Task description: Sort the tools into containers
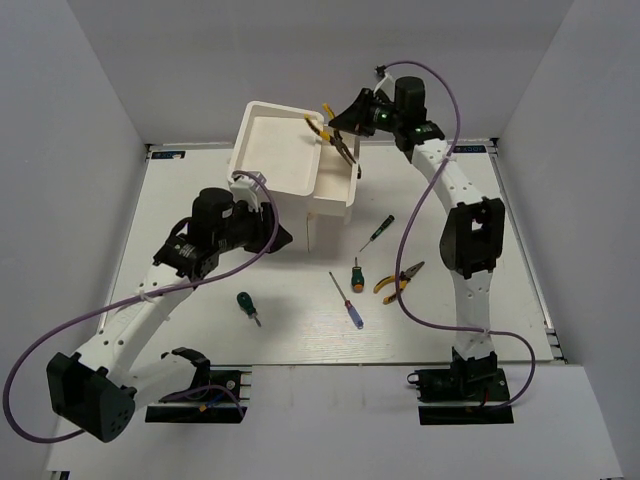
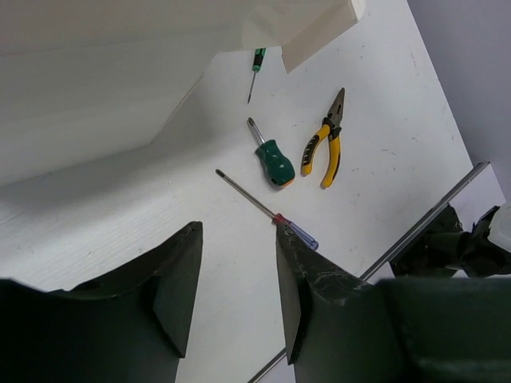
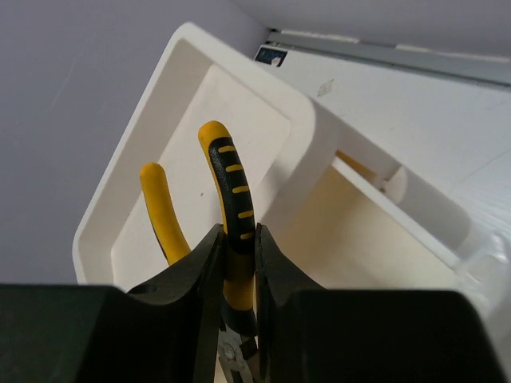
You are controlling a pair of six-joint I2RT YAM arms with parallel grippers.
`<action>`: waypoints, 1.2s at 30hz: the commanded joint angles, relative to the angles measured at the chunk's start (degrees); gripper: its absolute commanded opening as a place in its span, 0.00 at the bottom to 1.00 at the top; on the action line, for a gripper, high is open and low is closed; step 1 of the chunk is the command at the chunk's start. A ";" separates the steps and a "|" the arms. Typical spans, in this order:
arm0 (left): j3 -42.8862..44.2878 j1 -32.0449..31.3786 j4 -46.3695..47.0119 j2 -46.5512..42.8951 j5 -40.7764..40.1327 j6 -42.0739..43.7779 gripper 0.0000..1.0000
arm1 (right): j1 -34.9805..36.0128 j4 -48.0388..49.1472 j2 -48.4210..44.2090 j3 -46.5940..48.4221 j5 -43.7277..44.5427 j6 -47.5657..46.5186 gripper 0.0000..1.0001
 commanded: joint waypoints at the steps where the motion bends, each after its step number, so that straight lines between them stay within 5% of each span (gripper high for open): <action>1: 1.71 -1.52 0.05 0.11 -1.49 -0.91 0.52 | 1.20 6.76 -3.33 -3.08 -6.05 3.86 0.00; 23: 7.25 -9.87 1.90 7.85 -5.63 -0.30 0.54 | 1.47 13.98 -6.50 -3.53 -3.50 16.78 0.00; 30: 6.19 -10.94 2.95 7.85 -6.24 -0.91 0.55 | 0.59 22.67 -11.42 -17.73 -4.82 20.21 0.00; 36: 6.19 -11.46 3.48 7.85 -6.77 -1.44 0.55 | 1.29 25.76 -12.04 -21.02 -5.79 19.77 0.00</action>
